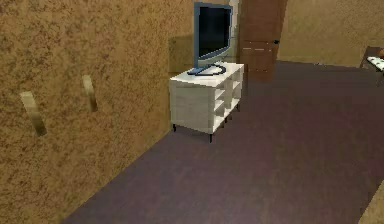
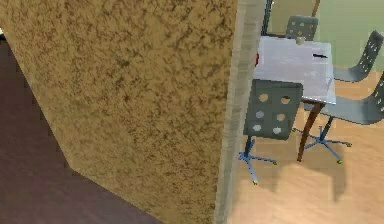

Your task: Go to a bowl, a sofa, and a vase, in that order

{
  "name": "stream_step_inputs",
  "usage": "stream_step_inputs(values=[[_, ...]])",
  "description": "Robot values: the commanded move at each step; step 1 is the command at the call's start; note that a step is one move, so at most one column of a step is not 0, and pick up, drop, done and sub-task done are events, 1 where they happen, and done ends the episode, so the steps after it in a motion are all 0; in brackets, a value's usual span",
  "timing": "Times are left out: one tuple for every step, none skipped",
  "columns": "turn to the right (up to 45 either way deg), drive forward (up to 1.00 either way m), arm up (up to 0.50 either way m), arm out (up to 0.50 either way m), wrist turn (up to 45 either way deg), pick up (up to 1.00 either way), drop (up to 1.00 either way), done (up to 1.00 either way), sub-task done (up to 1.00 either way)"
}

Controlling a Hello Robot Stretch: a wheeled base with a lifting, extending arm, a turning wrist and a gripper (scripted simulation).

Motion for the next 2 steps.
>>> stream_step_inputs(values=[[21.0, 0.0, 0.0, 0.0, 0.0, 0.0, 0.0, 0.0, 0.0], [3.0, 0.0, 0.0, 0.0, 0.0, 0.0, 0.0, 0.0, 0.0]])
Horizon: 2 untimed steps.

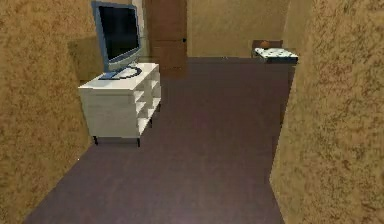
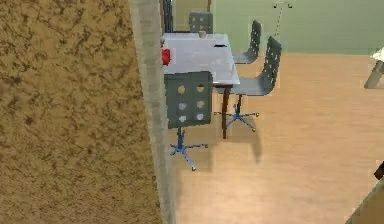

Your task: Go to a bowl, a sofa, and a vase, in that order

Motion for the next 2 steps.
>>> stream_step_inputs(values=[[0.0, 1.0, 0.0, 0.0, 0.0, 0.0, 0.0, 0.0, 0.0], [0.0, 1.0, 0.0, 0.0, 0.0, 0.0, 0.0, 0.0, 0.0]])
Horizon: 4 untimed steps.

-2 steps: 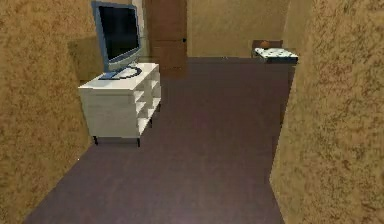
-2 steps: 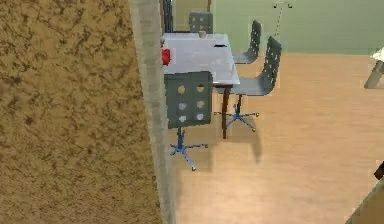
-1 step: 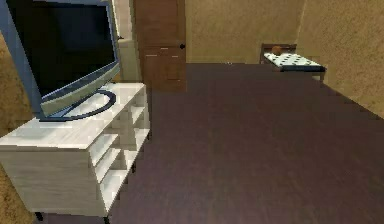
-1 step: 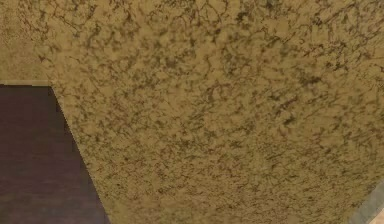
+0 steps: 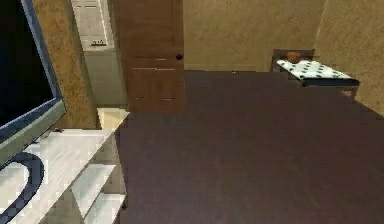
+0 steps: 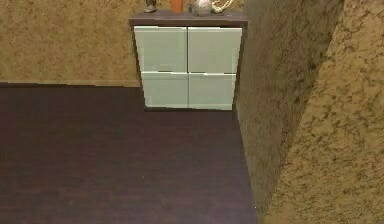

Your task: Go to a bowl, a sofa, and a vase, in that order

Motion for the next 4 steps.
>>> stream_step_inputs(values=[[0.0, 1.0, 0.0, 0.0, 0.0, 0.0, 0.0, 0.0, 0.0], [-12.0, 0.0, 0.0, 0.0, 0.0, 0.0, 0.0, 0.0, 0.0], [0.0, 0.3, 0.0, 0.0, 0.0, 0.0, 0.0, 0.0, 0.0], [-24.0, 0.0, 0.0, 0.0, 0.0, 0.0, 0.0, 0.0, 0.0]])
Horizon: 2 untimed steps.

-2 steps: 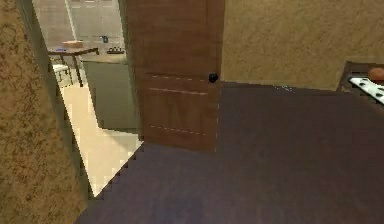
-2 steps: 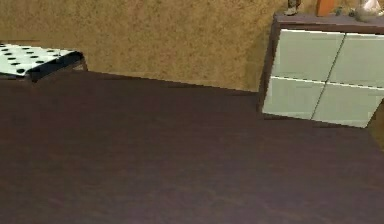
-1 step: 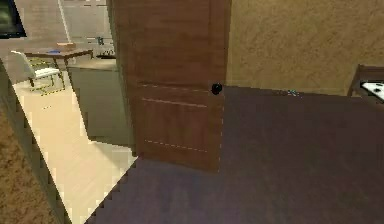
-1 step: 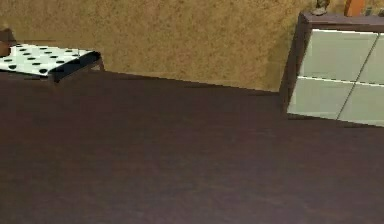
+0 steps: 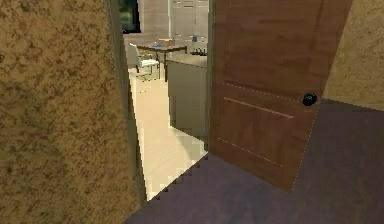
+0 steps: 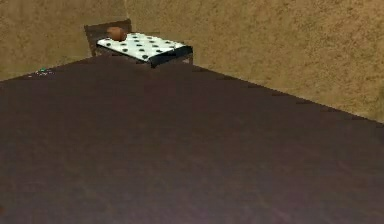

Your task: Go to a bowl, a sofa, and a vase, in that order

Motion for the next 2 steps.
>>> stream_step_inputs(values=[[0.0, 1.0, 0.0, 0.0, 0.0, 0.0, 0.0, 0.0, 0.0], [0.0, 0.2, 0.0, 0.0, 0.0, 0.0, 0.0, 0.0, 0.0]])
